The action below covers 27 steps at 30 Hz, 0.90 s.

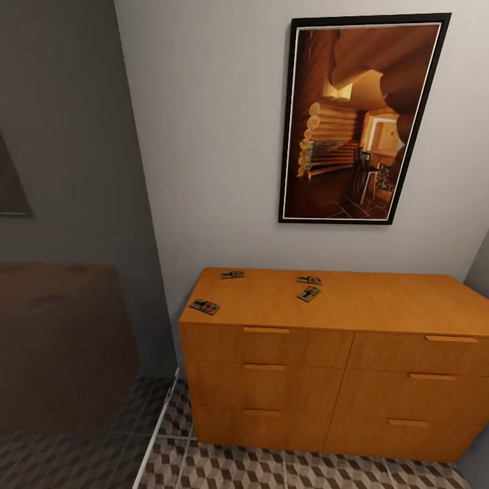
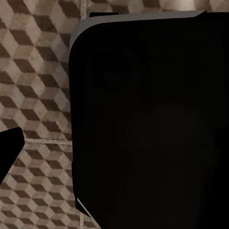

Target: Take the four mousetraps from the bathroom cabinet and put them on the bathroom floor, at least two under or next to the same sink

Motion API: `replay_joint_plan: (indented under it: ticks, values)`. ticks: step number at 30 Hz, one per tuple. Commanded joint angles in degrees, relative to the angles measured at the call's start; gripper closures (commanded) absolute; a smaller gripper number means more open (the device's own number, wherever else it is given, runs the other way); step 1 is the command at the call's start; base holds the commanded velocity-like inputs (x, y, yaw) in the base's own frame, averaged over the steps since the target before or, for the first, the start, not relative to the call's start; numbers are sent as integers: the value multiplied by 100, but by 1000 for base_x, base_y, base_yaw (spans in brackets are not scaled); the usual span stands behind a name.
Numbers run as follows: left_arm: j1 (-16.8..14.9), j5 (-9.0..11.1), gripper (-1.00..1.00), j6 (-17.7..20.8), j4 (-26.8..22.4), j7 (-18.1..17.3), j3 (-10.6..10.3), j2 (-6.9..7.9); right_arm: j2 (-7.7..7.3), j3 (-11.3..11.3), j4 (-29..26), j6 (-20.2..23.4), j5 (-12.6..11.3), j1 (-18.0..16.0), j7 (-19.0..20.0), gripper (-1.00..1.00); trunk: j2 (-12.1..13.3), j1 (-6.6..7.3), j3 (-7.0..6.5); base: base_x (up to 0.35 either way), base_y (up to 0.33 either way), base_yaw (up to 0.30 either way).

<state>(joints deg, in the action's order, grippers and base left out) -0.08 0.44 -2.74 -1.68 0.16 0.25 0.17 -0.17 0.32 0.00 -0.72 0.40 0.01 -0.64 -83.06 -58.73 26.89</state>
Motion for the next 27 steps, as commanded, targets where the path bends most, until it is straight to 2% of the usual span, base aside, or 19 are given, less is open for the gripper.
replay_joint_plan:
  ticks: [1, 16, 27]
  values:
    - [-1, 5, -100, -16, 1, 2, 1, 0, 2, 3, 0, -7, 4, -1, -7, -100, -2, 0, 4, 0, 0, 0]
    - [-1, 1, -100, -16, 1, 2, 1, 0, 0, 3, 0, -13, 4, 2, -7, -100, -2, 0, 4, 0, 0, 0]
    - [-1, 0, -100, -16, 1, -6, 1, 0, 0, 3, 0, -16, 4, 1, -7, -100, 439, 242, -194, 0, 0, 0]
